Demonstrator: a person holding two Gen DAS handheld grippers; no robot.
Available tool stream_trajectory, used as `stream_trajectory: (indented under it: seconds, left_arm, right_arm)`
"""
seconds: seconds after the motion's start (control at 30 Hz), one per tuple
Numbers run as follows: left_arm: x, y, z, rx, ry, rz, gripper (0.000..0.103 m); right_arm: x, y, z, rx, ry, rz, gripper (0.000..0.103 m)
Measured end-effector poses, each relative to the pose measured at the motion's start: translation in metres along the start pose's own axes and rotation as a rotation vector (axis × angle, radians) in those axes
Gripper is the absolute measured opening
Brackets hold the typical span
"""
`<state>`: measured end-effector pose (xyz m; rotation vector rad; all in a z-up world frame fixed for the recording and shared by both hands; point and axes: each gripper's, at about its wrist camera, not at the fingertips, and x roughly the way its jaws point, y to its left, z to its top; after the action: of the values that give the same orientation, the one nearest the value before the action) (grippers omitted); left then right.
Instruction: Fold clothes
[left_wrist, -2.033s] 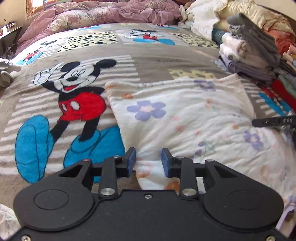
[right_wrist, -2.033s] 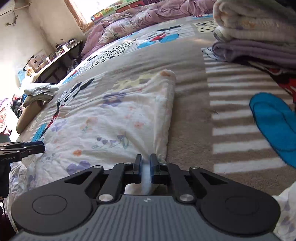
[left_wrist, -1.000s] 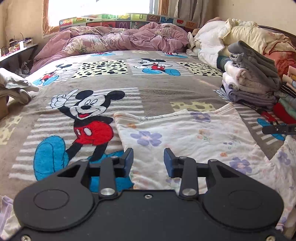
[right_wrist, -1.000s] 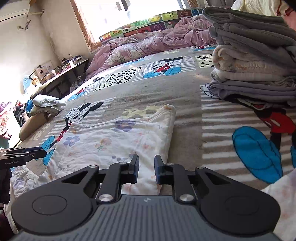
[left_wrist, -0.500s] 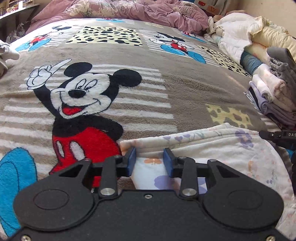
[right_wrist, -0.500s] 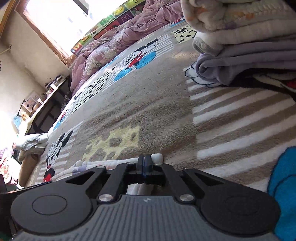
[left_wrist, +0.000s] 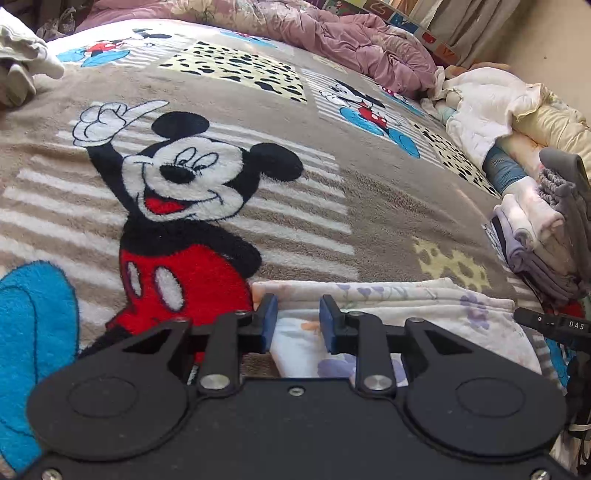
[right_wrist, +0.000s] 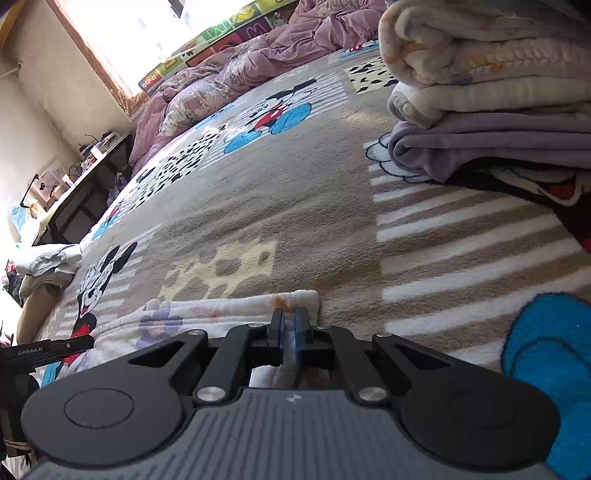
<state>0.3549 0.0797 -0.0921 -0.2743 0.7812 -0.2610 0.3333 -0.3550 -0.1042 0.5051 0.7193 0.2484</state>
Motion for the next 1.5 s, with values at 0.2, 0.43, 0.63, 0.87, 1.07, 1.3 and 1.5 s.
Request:
stream_trajectory:
  seconds: [0.2,0.43,0.63,0.87,1.07,1.3,1.5]
  left_arm:
    - [-0.062,-0.030,-0.051,0.036,-0.054,0.008,0.026]
    - [-0.051,-0.025,-0.074,0.019,-0.005,0.074,0.032]
    - [-0.090,-0.041,-0.106,0.036,-0.048,0.066,0.033]
    - [-0.100,-0.057,-0.127,0.113,-0.040,0.132,0.037]
    - [-0.100,-0.067,-0.157,0.112,-0.020,0.136,0.045]
    - [-0.128,-0.107,-0.177,0.219,-0.147,0.081,0.045]
    - [-0.118,-0.141,-0.189,0.276,-0.115,0.025,0.045]
  right_arm:
    - [-0.022,0.005,-0.016,0.029,-0.013,0.015,0.015]
    - [-0.017,0.006,-0.050,0.068,0.055,-0.017,0.004]
    - [-0.059,0.030,-0.080,0.000,0.006,0.007,0.012]
    - [-0.069,0.042,-0.091,-0.067,-0.004,-0.056,0.016]
    - [-0.079,0.045,-0.130,-0.090,0.039,-0.110,0.026]
    - [-0.142,0.048,-0.150,-0.015,-0.136,-0.025,0.028]
    - [-0.190,0.021,-0.184,0.143,-0.252,0.012,0.032]
